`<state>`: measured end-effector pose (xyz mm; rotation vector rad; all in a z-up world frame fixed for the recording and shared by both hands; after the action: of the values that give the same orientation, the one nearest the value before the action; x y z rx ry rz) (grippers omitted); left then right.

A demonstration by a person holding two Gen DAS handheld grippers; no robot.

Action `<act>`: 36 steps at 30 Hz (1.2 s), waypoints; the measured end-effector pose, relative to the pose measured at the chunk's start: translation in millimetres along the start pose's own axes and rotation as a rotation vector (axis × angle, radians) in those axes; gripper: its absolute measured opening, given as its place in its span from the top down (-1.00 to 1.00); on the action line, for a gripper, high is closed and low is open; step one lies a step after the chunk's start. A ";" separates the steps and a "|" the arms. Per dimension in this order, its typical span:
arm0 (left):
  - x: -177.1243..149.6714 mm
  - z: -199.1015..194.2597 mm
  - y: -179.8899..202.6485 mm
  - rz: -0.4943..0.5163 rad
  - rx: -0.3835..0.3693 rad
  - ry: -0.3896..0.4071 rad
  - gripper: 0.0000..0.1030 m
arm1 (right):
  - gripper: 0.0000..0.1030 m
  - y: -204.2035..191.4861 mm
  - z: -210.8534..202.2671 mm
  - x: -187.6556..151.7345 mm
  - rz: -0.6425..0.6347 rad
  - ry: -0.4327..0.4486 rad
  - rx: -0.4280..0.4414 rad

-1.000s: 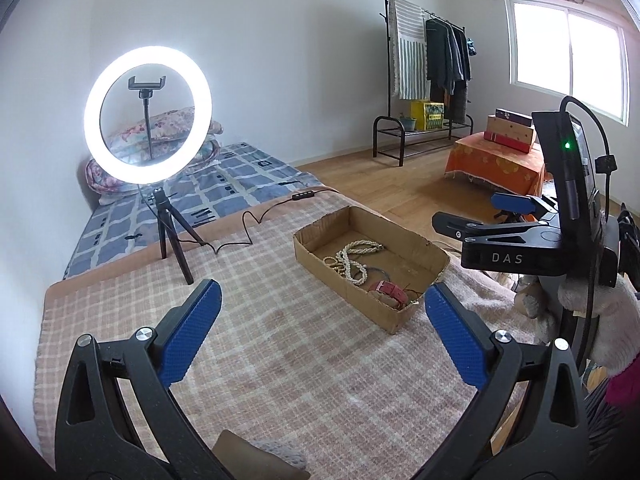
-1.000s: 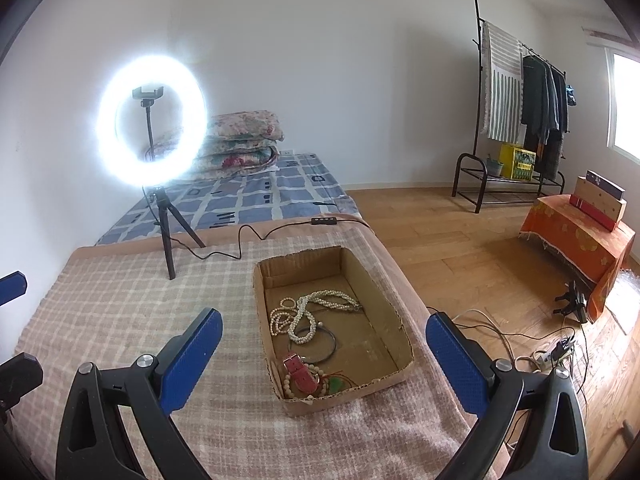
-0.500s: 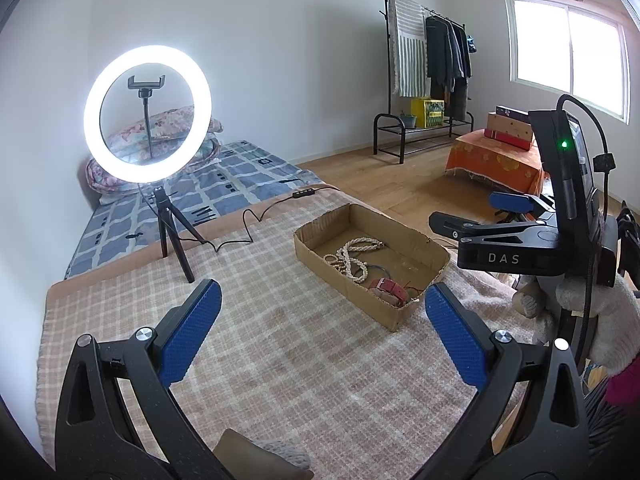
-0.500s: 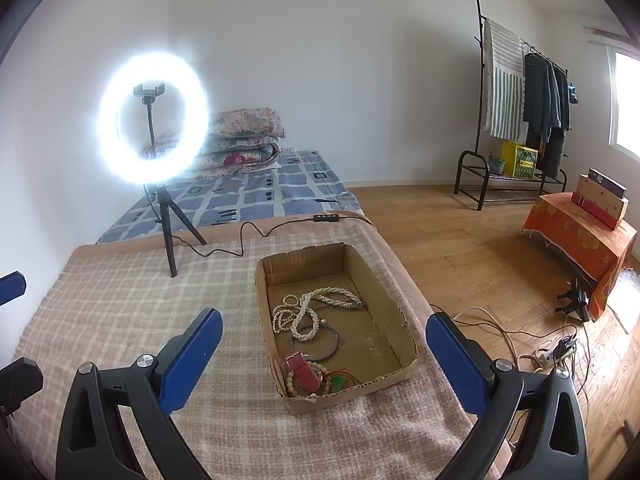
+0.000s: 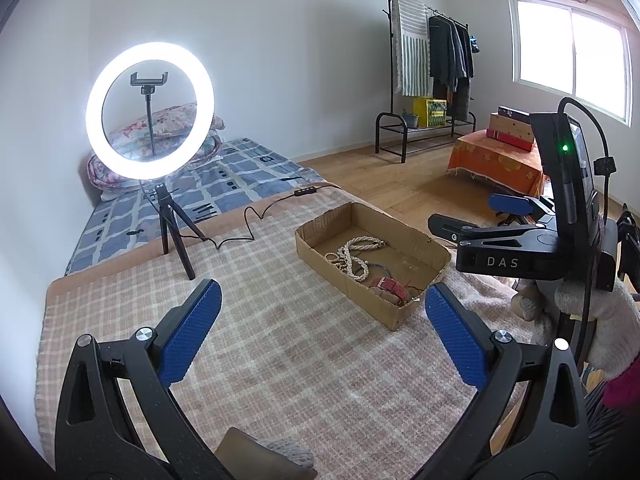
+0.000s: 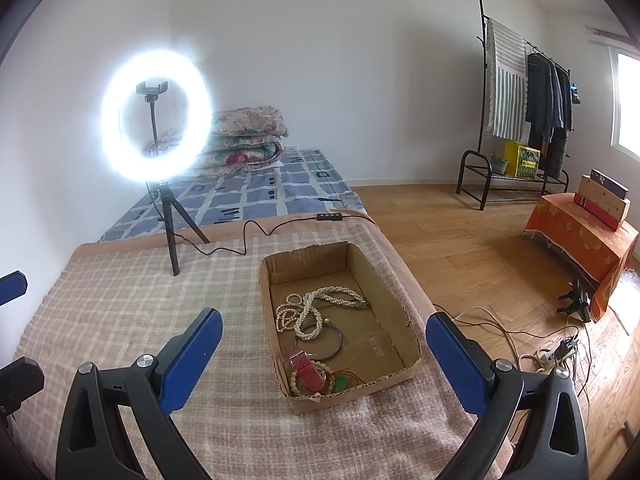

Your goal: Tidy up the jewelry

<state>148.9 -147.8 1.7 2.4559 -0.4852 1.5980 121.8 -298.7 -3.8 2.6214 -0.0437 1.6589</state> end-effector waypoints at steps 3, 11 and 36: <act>-0.6 -0.9 0.7 0.000 0.001 -0.002 -1.00 | -0.99 -0.1 0.3 -0.1 -0.002 0.000 0.000; -1.9 -2.2 0.7 0.000 0.001 -0.004 -1.00 | -0.99 0.0 0.3 -0.1 -0.001 -0.001 0.001; -5.2 -5.4 -2.5 -0.004 0.002 -0.008 -1.00 | -0.99 -5.5 3.9 -4.8 -0.005 -0.021 0.014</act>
<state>143.2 -142.8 -0.8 2.4642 -0.4797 1.5880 123.5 -293.4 -9.9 2.6471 -0.0263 1.6357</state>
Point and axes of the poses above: each gripper's, at about its wrist camera, not at the fingertips, and z roughly the way its jaws point, y to its right, x to its top, the point moved 6 cm from there along z, roughly the way its jaws point, and after that the axes turned 6 degrees about y, right-handed, at the moved point
